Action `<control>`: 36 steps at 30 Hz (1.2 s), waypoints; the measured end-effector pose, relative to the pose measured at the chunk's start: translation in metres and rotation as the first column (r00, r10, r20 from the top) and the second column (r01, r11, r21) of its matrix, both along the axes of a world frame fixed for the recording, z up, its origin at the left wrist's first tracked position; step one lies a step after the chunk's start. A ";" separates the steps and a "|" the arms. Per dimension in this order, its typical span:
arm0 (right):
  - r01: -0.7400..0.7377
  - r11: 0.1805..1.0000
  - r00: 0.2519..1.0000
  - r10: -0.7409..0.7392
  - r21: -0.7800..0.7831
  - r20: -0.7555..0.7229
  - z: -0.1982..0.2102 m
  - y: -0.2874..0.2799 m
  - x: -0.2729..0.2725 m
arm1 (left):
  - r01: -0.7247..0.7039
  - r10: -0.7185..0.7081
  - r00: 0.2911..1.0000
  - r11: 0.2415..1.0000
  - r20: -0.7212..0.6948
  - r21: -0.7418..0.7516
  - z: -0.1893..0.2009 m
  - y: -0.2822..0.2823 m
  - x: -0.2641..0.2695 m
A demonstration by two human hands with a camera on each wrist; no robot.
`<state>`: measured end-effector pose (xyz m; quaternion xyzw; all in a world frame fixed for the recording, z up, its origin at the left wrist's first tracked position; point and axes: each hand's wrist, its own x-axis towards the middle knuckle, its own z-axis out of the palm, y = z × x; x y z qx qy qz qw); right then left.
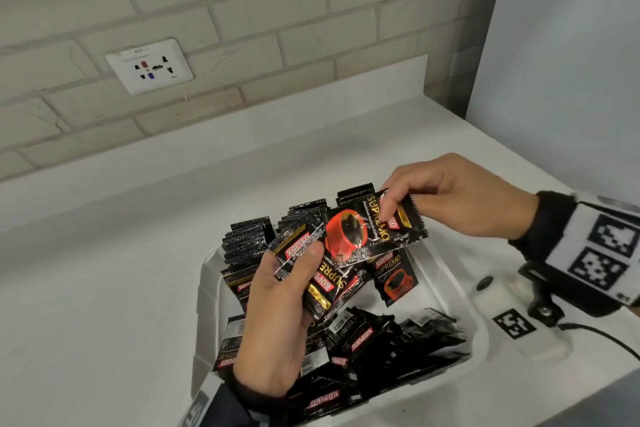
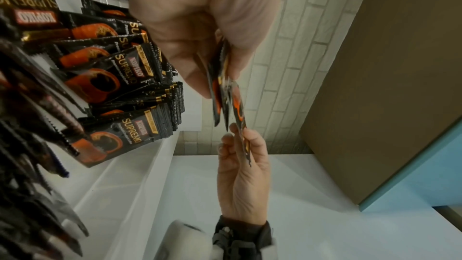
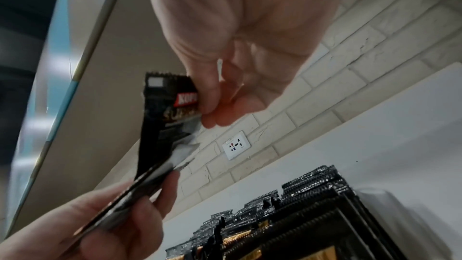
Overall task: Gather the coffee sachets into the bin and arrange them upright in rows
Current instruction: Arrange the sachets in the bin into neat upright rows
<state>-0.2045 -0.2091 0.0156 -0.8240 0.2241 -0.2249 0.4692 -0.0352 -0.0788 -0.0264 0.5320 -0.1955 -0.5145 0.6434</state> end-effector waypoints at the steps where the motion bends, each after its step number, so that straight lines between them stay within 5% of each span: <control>1: 0.004 1.000 0.999 -0.004 0.014 -0.034 0.000 -0.001 -0.002 | 0.005 -0.005 1.000 1.000 0.012 -0.001 0.000 0.001 -0.001; 8: 0.065 0.955 0.998 -0.060 0.288 -0.027 0.019 -0.006 -0.013 | -0.065 0.068 0.995 0.997 0.077 -0.033 -0.004 0.004 0.011; 11: 0.187 0.982 0.971 -0.185 0.002 -0.153 0.018 -0.009 -0.014 | -0.118 0.122 0.989 0.992 0.080 -0.051 -0.007 0.007 0.021; 14: 0.002 0.954 0.881 -0.144 -0.300 -0.451 0.011 -0.006 -0.007 | -0.149 0.152 0.988 0.987 0.041 -0.057 -0.008 0.009 0.027; 17: -0.263 0.896 0.748 -0.043 -0.356 -0.662 0.001 -0.003 0.001 | -0.165 0.166 0.986 0.984 0.015 -0.060 -0.008 0.010 0.029; 27: -0.551 0.665 0.601 -0.103 -0.504 -0.793 -0.034 0.001 0.021 | -0.182 0.185 0.983 0.981 0.023 -0.072 -0.005 0.010 0.026; 30: -0.561 0.600 0.630 -0.137 -0.570 -0.765 -0.040 0.000 0.023 | -0.181 0.183 0.983 0.981 0.024 -0.063 -0.007 0.009 0.026; 36: -0.453 0.429 0.820 -0.145 -0.782 -0.554 -0.051 -0.001 0.016 | -0.165 0.168 0.985 0.985 0.048 -0.055 -0.010 0.008 0.025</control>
